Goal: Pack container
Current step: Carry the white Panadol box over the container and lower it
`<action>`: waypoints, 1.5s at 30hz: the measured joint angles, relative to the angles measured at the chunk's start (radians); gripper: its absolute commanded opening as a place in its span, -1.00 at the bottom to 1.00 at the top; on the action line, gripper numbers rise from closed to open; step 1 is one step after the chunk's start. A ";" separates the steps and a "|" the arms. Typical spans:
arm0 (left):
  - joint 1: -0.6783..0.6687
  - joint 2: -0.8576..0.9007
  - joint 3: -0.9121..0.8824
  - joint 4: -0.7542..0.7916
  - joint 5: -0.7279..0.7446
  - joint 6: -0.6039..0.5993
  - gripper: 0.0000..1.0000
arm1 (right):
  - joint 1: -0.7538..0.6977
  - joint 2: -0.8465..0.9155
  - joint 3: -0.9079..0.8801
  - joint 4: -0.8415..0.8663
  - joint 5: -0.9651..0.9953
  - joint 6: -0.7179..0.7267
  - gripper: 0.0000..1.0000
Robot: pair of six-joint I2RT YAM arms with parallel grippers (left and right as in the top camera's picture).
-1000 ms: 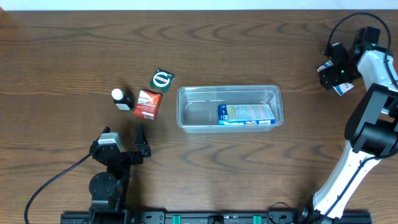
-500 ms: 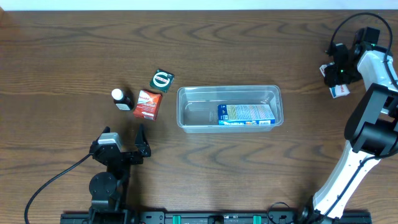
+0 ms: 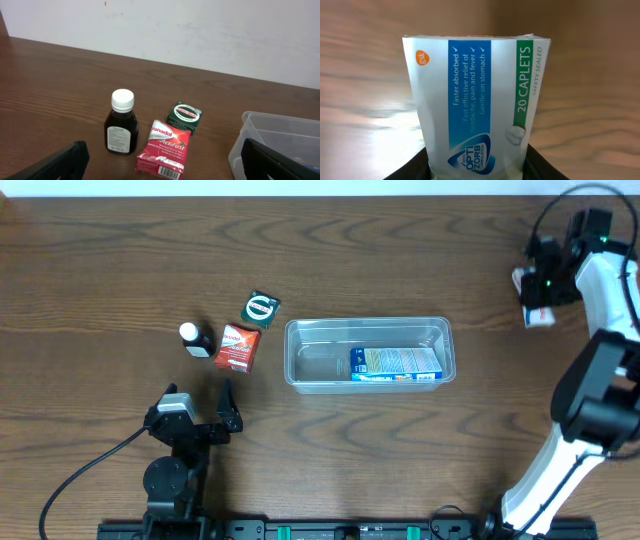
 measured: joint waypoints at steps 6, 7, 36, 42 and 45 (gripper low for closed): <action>0.000 0.000 0.000 0.000 0.000 0.000 0.96 | 0.099 -0.199 0.000 -0.050 -0.086 0.003 -0.19; 0.000 0.000 0.000 0.000 0.000 0.000 0.96 | 0.122 -0.227 0.000 -0.063 -0.102 0.003 -0.18; 0.000 0.000 0.000 0.000 0.000 0.000 0.96 | 0.565 -0.322 -0.005 -0.511 -0.251 -0.436 -0.34; 0.000 0.000 0.000 0.000 0.000 0.000 0.96 | 0.565 -0.322 -0.085 -0.488 -0.266 -0.591 -0.21; 0.000 0.000 0.000 0.000 0.000 0.000 0.96 | 0.565 -0.322 -0.143 -0.447 -0.268 -0.650 -0.20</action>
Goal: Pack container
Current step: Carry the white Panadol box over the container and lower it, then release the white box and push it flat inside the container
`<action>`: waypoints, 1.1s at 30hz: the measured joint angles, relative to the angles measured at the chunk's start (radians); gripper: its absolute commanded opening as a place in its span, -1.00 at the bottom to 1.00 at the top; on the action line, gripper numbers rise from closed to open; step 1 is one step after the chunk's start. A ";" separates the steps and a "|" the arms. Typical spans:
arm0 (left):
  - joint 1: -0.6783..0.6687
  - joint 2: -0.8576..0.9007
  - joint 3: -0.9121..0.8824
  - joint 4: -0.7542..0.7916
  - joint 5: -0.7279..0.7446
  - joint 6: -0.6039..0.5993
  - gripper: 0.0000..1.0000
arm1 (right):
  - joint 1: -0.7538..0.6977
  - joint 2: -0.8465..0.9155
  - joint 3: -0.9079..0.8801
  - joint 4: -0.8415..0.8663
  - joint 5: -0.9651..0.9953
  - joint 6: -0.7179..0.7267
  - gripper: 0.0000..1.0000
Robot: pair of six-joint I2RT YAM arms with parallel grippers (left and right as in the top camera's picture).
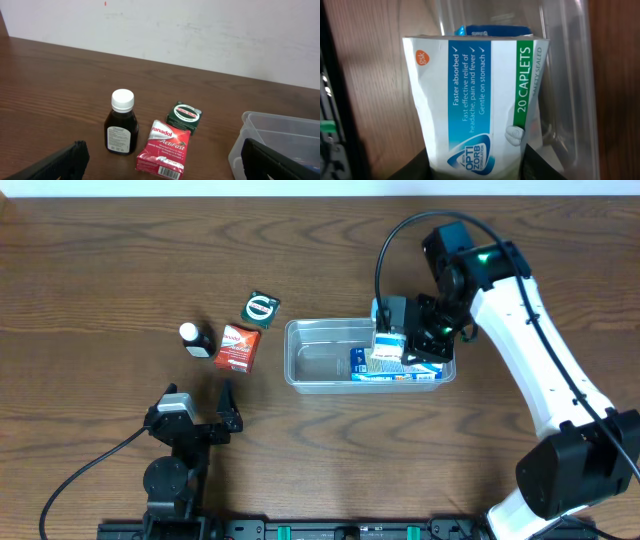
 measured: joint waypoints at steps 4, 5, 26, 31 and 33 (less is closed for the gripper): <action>0.000 0.000 0.000 0.000 0.000 0.000 0.96 | 0.000 0.000 -0.063 0.054 -0.001 -0.053 -0.20; 0.000 0.000 0.000 0.000 0.000 0.000 0.96 | 0.000 0.000 -0.077 0.063 -0.001 -0.064 -0.20; 0.000 0.000 0.000 0.000 0.000 0.000 0.96 | 0.000 0.000 -0.138 0.143 0.000 -0.168 -0.06; 0.000 0.000 0.000 0.000 0.000 0.000 0.96 | 0.000 0.000 -0.138 0.143 0.001 -0.170 -0.06; 0.000 0.000 0.000 0.000 0.000 0.000 0.96 | 0.000 0.000 -0.138 0.143 0.002 -0.171 -0.05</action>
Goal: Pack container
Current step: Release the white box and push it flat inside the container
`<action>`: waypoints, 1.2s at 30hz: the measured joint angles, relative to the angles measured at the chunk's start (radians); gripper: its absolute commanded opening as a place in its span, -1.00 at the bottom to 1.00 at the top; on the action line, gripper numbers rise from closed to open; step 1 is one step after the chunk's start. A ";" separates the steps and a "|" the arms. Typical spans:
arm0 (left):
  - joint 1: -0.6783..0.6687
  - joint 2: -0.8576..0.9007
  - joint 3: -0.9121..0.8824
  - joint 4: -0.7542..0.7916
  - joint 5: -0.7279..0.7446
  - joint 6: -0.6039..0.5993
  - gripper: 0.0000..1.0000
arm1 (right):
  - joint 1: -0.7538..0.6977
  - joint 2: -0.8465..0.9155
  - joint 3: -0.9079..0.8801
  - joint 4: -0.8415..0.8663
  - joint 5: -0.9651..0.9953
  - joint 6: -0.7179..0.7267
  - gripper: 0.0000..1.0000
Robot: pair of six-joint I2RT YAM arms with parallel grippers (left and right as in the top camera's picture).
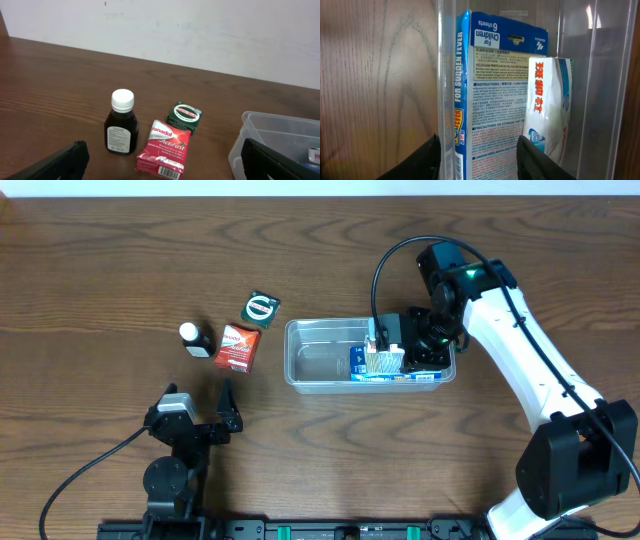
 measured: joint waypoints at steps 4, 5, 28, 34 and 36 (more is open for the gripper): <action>0.000 0.000 0.000 0.000 0.000 0.000 0.96 | 0.000 0.000 0.000 0.000 0.001 0.000 -0.06; 0.000 0.000 0.000 0.000 0.000 0.000 0.96 | 0.000 0.000 0.000 0.000 0.001 0.000 -0.06; 0.000 0.000 0.000 0.000 0.000 0.000 0.96 | 0.000 0.000 -0.001 0.024 -0.261 0.671 0.28; 0.000 0.000 0.000 0.000 0.000 0.000 0.96 | 0.000 0.000 -0.002 0.024 -0.372 0.745 -0.25; 0.000 0.000 0.000 0.000 0.000 0.000 0.96 | 0.000 0.000 -0.002 0.023 -0.369 0.793 -0.63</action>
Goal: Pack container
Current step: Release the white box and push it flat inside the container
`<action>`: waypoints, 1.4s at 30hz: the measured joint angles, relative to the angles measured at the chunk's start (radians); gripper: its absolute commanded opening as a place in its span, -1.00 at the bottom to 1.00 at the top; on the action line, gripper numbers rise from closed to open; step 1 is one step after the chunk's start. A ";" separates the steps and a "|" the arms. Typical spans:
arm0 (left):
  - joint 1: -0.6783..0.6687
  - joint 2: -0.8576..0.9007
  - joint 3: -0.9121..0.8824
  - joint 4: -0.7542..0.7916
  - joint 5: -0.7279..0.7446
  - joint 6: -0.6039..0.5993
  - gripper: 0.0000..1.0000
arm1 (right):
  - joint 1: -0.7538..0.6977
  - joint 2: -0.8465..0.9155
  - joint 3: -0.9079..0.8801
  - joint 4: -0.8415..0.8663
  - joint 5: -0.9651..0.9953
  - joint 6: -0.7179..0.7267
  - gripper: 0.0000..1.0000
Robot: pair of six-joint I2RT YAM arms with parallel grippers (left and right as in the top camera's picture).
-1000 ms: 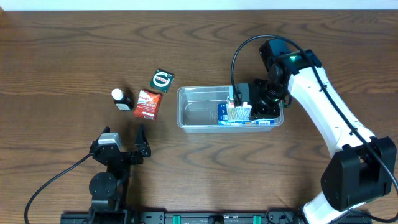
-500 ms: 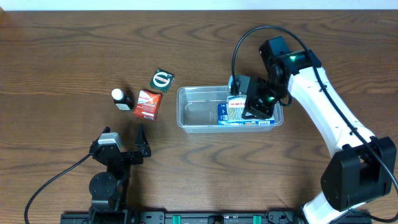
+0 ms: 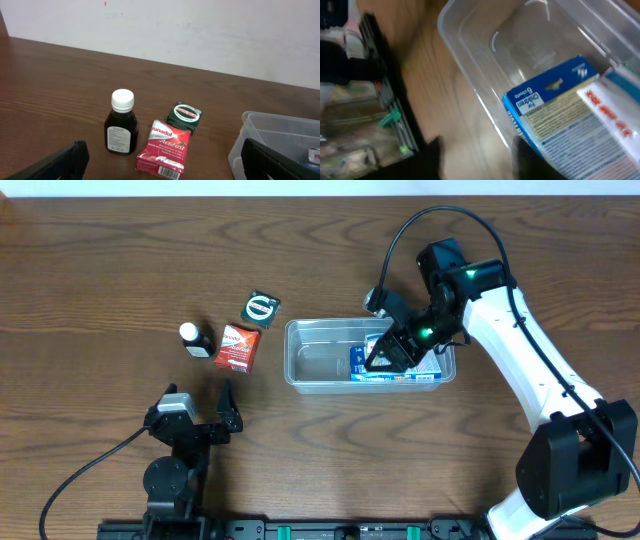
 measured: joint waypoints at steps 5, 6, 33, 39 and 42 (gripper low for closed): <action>0.000 0.000 0.000 0.000 0.000 0.000 0.96 | 0.001 0.000 0.000 -0.004 0.113 0.218 -0.82; 0.000 0.000 0.000 0.000 0.000 0.000 0.96 | 0.003 0.000 0.000 -0.007 0.146 0.266 -0.83; 0.000 0.000 0.000 0.000 0.000 0.000 0.96 | 0.116 0.000 -0.102 0.083 0.592 0.703 -0.98; 0.000 0.000 0.000 0.000 0.000 0.000 0.96 | 0.116 0.000 -0.155 0.112 0.593 0.710 -0.98; 0.000 0.000 0.000 0.000 0.000 0.000 0.96 | 0.116 0.000 -0.155 0.116 0.593 0.710 -0.97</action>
